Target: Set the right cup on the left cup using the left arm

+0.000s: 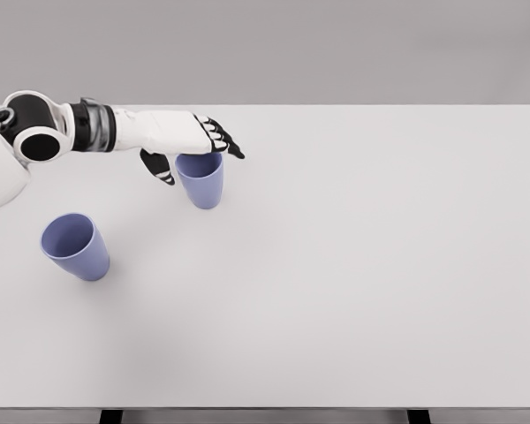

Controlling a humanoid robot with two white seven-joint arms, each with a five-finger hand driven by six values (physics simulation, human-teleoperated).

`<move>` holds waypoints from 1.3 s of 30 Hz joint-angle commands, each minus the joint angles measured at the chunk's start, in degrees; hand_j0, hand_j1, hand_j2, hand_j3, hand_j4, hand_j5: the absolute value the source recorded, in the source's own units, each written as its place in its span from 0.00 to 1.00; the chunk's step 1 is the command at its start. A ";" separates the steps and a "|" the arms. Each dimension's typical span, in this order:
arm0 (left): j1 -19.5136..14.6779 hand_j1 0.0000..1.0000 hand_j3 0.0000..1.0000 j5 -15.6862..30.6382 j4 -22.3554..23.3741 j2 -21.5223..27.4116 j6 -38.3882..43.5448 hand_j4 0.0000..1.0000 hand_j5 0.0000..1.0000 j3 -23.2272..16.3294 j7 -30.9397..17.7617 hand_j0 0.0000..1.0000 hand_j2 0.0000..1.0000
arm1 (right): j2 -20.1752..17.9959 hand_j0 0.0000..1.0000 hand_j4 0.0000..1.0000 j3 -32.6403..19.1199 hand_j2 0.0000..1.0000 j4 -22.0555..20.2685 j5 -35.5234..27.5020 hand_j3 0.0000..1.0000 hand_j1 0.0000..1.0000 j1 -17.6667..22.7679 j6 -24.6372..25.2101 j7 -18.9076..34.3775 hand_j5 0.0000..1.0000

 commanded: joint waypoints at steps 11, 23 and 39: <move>0.00 1.00 1.00 -0.28 -0.18 -0.04 0.20 1.00 1.00 -0.96 0.03 1.00 1.00 | -0.01 1.00 1.00 -0.01 1.00 -0.01 -0.04 1.00 1.00 0.00 -0.02 0.00 1.00; 0.00 1.00 1.00 -1.34 -0.18 -0.04 0.11 1.00 1.00 -1.05 0.03 1.00 1.00 | -0.01 1.00 1.00 -0.01 1.00 -0.01 -0.04 1.00 1.00 0.00 -0.02 0.00 1.00; 0.00 0.99 0.99 -1.60 -0.01 -0.74 0.11 0.99 0.99 -1.13 0.03 0.99 0.99 | -0.01 1.00 1.00 -0.01 1.00 -0.01 -0.04 1.00 1.00 0.00 -0.02 0.00 1.00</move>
